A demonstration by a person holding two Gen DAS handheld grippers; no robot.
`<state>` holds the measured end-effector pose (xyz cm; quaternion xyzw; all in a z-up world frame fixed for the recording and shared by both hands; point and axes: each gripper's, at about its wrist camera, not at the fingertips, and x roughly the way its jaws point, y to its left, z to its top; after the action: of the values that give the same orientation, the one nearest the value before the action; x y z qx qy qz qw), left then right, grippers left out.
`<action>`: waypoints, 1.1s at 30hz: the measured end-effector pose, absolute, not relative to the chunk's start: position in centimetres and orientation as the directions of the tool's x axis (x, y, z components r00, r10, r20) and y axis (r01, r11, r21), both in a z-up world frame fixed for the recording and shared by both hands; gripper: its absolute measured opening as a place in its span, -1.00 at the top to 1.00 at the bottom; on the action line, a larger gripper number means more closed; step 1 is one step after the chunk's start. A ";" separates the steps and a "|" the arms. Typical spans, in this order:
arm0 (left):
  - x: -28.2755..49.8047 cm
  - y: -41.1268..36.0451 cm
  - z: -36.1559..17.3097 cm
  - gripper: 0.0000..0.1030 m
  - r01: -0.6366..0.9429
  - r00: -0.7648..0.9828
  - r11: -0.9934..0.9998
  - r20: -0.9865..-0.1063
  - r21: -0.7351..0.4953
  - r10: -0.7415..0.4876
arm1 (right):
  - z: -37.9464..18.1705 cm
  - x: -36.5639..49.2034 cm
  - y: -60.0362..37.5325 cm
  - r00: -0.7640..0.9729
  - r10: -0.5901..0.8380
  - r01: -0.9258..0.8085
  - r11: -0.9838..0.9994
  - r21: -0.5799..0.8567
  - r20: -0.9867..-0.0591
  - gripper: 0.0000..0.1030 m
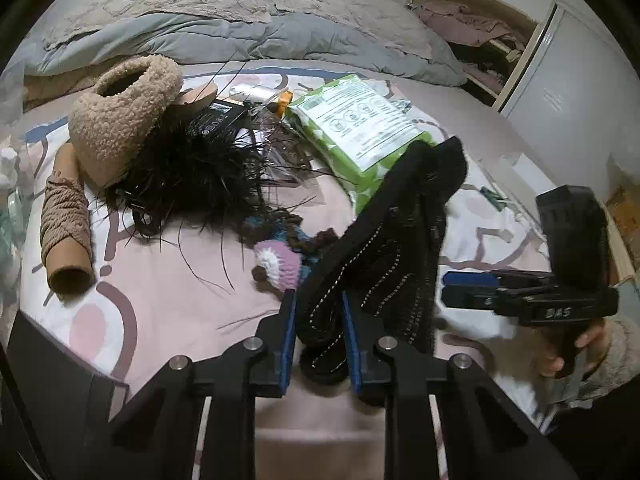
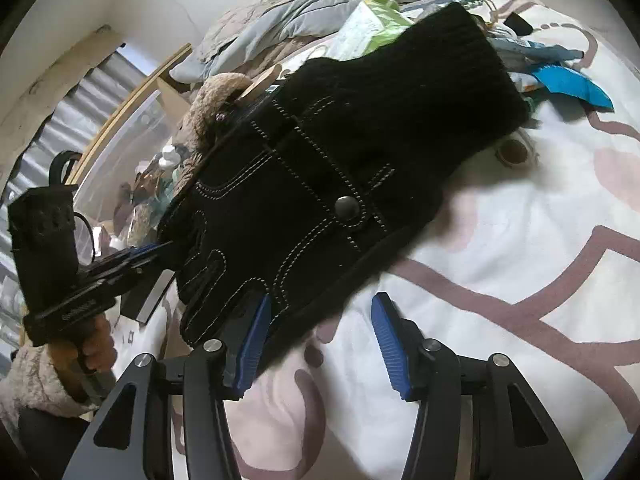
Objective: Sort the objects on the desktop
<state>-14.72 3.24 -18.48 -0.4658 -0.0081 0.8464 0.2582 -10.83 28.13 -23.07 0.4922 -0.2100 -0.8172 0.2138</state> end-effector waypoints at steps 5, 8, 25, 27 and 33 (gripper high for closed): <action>-12.8 3.1 -16.5 0.68 -0.459 -0.428 -0.840 -0.756 -0.290 0.495 | -22.6 -10.5 27.9 -0.419 -0.565 0.144 -0.814 0.563 -0.710 -0.02; -11.2 3.3 -15.1 0.70 -0.494 -0.424 -0.822 -0.747 -0.283 0.512 | -21.9 -10.3 27.7 -0.429 -0.563 0.142 -0.814 0.563 -0.706 -0.02; -5.5 -4.0 -11.2 0.72 -0.407 -0.539 -0.903 -0.761 -0.139 0.360 | -17.5 -8.8 27.5 -0.517 -0.529 0.134 -0.827 0.547 -0.673 -0.02; -5.8 -6.0 -11.5 0.72 -0.338 -0.543 -0.928 -0.774 -0.155 0.327 | -17.3 -8.8 27.7 -0.523 -0.524 0.130 -0.828 0.545 -0.672 -0.03; -5.6 -9.2 -13.6 0.71 -0.224 -0.490 -0.965 -0.840 -0.136 0.232 | -17.7 -8.6 27.3 -0.507 -0.517 0.131 -0.837 0.531 -0.690 -0.02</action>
<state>-5.64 -9.22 -13.57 -0.4874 -0.0043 0.8631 0.1320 -8.62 27.33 -17.74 0.4575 -0.2106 -0.8422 0.1924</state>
